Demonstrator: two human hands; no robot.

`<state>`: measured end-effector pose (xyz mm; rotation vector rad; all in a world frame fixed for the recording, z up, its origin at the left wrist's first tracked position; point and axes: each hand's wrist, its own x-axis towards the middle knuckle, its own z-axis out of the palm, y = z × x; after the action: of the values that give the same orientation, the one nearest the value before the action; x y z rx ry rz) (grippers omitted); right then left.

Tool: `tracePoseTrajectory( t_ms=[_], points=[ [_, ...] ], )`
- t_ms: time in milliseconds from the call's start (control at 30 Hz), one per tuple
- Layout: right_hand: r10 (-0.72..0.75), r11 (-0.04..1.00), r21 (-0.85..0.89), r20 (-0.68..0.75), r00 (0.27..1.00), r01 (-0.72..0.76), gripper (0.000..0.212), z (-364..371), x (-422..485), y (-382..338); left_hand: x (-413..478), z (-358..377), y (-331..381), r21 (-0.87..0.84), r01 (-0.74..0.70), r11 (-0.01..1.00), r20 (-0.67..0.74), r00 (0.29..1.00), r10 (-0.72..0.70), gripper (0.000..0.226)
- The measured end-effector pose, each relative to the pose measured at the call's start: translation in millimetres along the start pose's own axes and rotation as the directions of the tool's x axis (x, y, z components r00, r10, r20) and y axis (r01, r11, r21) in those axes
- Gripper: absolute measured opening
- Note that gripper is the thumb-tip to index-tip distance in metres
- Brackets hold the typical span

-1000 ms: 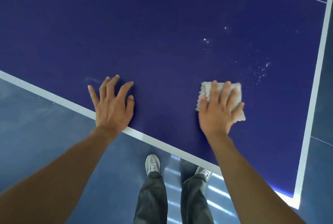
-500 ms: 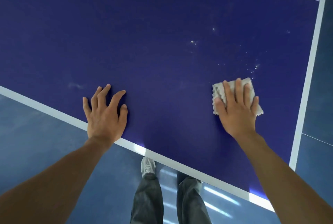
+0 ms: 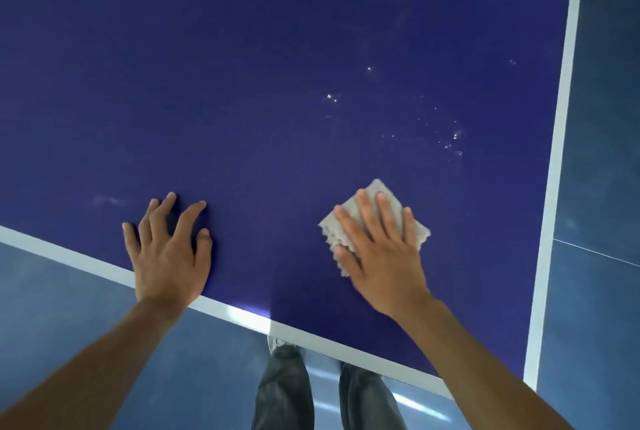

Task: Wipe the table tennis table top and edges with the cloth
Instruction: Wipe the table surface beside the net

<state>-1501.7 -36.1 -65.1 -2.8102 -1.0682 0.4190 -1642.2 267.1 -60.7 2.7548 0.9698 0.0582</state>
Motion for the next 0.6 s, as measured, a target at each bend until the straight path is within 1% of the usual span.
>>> tracePoseTrajectory(
  t_ms=[67, 100, 133, 167, 233, 267, 300, 333, 367, 400, 433, 467, 500, 533, 567, 600],
  points=[
    [0.134, 0.991, 0.005, -0.012, 0.991, -0.134, 0.063, -12.3, 11.5, 40.7, 1.8, -2.7, 7.7, -0.002, 0.0, 1.0, -0.016, 1.0, 0.0, 0.052],
    [0.241, 0.97, 0.033, -0.01, 0.971, -0.24, 0.063, -20.6, 24.2, 62.0, 4.5, -3.9, 14.1, -0.003, -0.019, 1.0, -0.023, 1.0, 0.019, 0.051],
    [0.368, 0.928, 0.075, -0.012, 0.93, -0.366, 0.063, -29.8, 39.6, 82.3, 8.6, -4.3, 22.4, -0.004, -0.052, 0.999, -0.023, 0.998, 0.052, 0.05],
    [0.495, 0.862, 0.132, -0.014, 0.869, -0.489, 0.065, -39.6, 56.0, 99.4, 13.8, -4.0, 32.2, -0.009, -0.094, 0.996, -0.018, 0.995, 0.094, 0.049],
    [0.696, 0.696, 0.253, -0.007, 0.718, -0.672, 0.067, -55.3, 89.1, 120.3, 26.1, -0.8, 56.0, -0.026, -0.17, 0.985, -0.014, 0.985, 0.17, 0.047],
    [0.752, 0.631, 0.285, 0.002, 0.659, -0.721, 0.069, -60.0, 103.2, 121.5, 33.1, 2.2, 68.9, -0.039, -0.196, 0.98, -0.018, 0.981, 0.195, 0.045],
    [0.771, 0.609, 0.284, 0.006, 0.637, -0.741, 0.069, -61.8, 114.1, 116.1, 41.0, 5.8, 82.2, -0.054, -0.212, 0.976, -0.022, 0.977, 0.211, 0.043],
    [0.747, 0.643, 0.252, 0.003, 0.665, -0.723, 0.069, -60.6, 120.2, 106.2, 49.9, 9.3, 96.0, -0.071, -0.223, 0.972, -0.024, 0.975, 0.222, 0.042],
    [0.674, 0.723, 0.204, -0.003, 0.739, -0.66, 0.069, -56.7, 120.7, 94.0, 59.6, 12.5, 109.9, -0.085, -0.235, 0.968, -0.023, 0.972, 0.234, 0.043],
    [0.552, 0.825, 0.154, -0.013, 0.834, -0.544, 0.068, -50.6, 115.5, 81.5, 69.4, 15.7, 123.8, -0.089, -0.254, 0.963, -0.018, 0.967, 0.253, 0.043],
    [0.393, 0.916, 0.104, -0.023, 0.919, -0.388, 0.067, -44.4, 104.8, 71.4, 78.7, 19.2, 137.2, -0.086, -0.274, 0.958, -0.008, 0.962, 0.274, 0.043],
    [0.235, 0.971, 0.055, -0.018, 0.972, -0.233, 0.066, -38.6, 89.8, 65.7, 87.3, 23.1, 149.9, -0.081, -0.283, 0.956, 0.007, 0.959, 0.284, 0.042],
    [0.108, 0.994, 0.011, -0.016, 0.994, -0.107, 0.066, -33.2, 74.7, 66.2, 94.9, 27.1, 160.5, -0.085, -0.272, 0.959, 0.022, 0.961, 0.274, 0.042],
    [0.026, 1.0, -0.009, -0.007, 1.0, -0.026, 0.066, -30.1, 61.8, 73.9, 100.5, 31.0, 168.2, -0.094, -0.243, 0.965, 0.036, 0.968, 0.247, 0.042],
    [-0.007, 1.0, -0.017, 0.007, 1.0, 0.007, 0.066, -30.1, 52.3, 87.3, 103.2, 34.9, 173.1, -0.101, -0.211, 0.972, 0.044, 0.975, 0.216, 0.042],
    [0.006, 1.0, -0.024, 0.016, 1.0, -0.006, 0.066, -33.3, 46.5, 104.8, 103.7, 38.7, 175.8, -0.097, -0.192, 0.977, 0.041, 0.98, 0.197, 0.042]
  ],
)
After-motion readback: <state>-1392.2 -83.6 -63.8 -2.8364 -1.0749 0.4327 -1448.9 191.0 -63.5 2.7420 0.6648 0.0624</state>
